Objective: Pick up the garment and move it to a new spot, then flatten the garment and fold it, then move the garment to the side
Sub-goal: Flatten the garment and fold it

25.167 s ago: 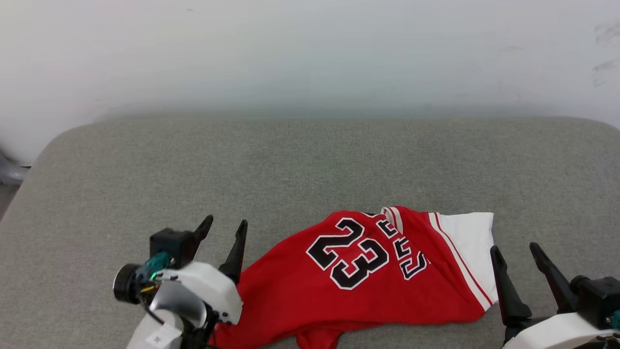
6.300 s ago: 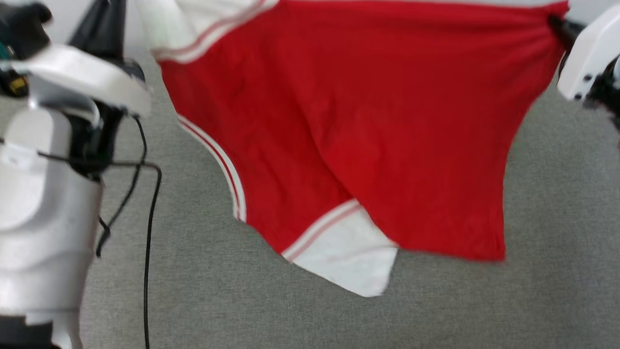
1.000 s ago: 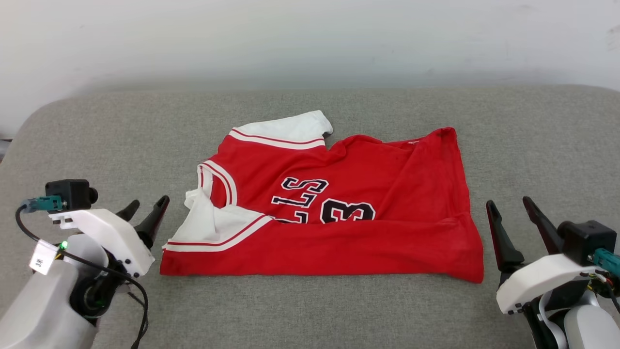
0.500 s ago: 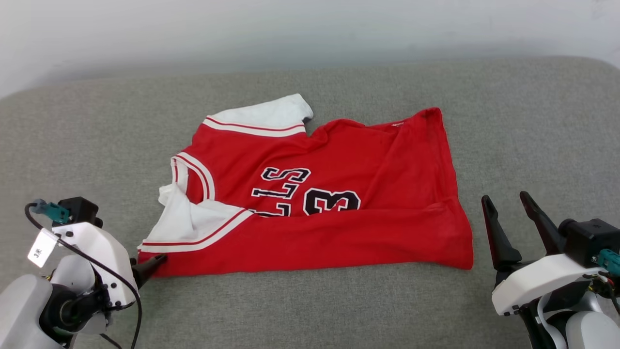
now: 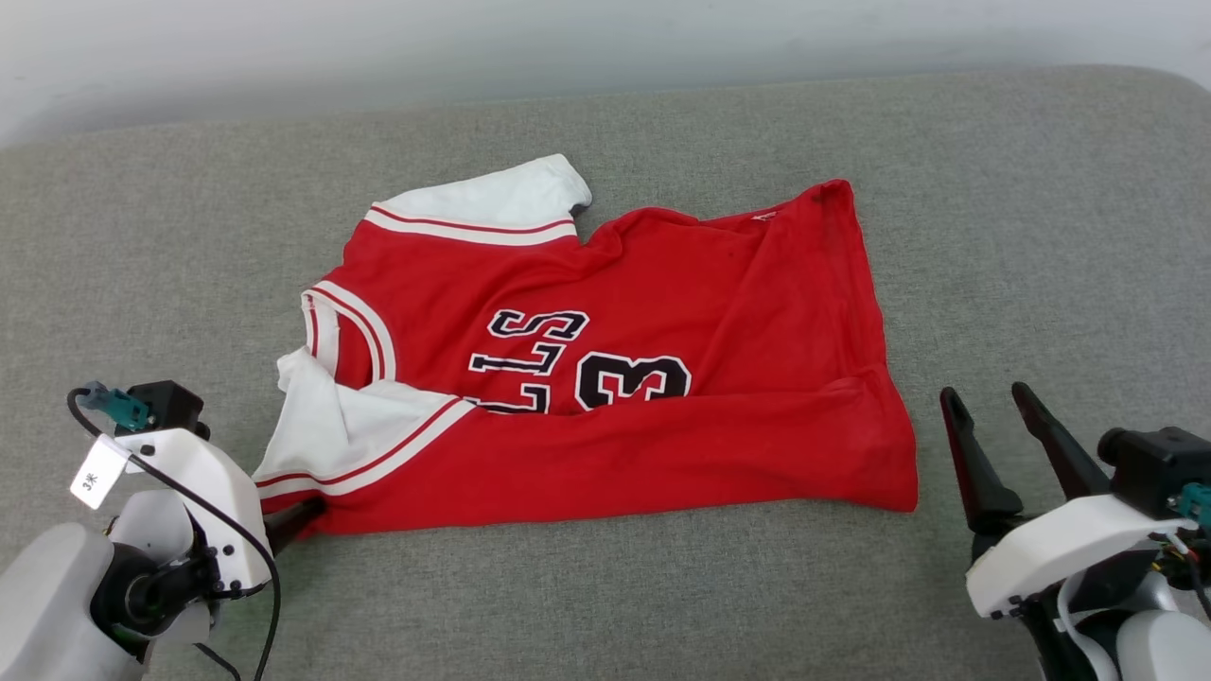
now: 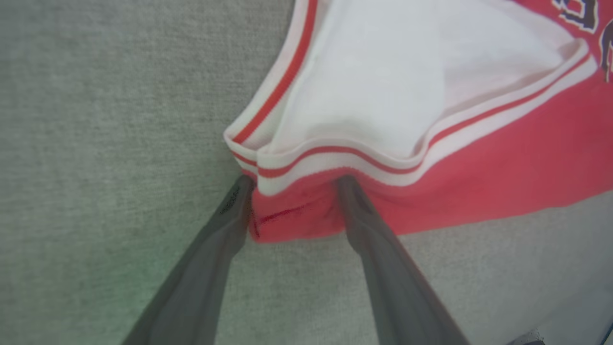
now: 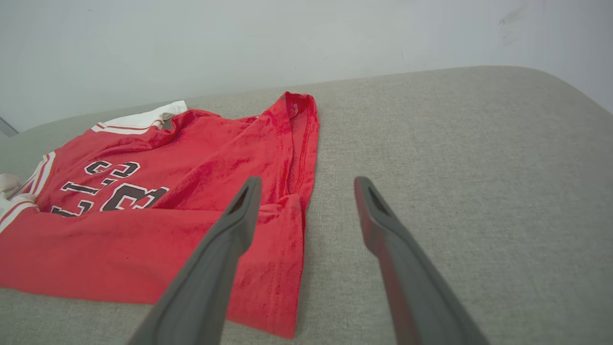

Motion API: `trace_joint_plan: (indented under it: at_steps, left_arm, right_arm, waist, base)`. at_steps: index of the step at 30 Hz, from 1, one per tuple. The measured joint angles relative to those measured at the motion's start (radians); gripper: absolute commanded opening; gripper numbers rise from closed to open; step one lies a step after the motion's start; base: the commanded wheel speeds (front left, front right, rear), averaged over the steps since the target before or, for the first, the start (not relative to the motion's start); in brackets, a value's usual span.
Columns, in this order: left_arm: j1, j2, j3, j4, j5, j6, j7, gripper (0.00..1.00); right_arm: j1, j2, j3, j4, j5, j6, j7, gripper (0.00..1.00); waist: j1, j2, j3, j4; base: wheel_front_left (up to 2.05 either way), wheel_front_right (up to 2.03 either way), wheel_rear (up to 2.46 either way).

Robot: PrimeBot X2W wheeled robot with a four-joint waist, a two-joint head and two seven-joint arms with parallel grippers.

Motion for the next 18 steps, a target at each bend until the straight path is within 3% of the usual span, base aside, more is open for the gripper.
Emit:
trace_joint_plan:
  at_steps: [9, 18]
  left_arm:
    - [-0.02, -0.032, -0.025, 0.03, 0.025, -0.044, -0.053, 0.0]
    - [-0.031, -0.011, -0.022, -0.098, 0.077, -0.026, -0.11, 0.0]
  right_arm:
    - [0.019, -0.049, -0.04, -0.009, 0.116, 0.0, 0.209, 1.0]
    - [-0.026, -0.068, -0.033, -0.013, 0.165, 0.0, 0.542, 1.0]
  waist:
    - [0.0001, -0.0001, -0.02, 0.016]
    - [0.0002, -0.0001, -0.027, 0.044]
  base:
    - [0.0, 0.0, 0.0]
    - [0.0, 0.0, 0.0]
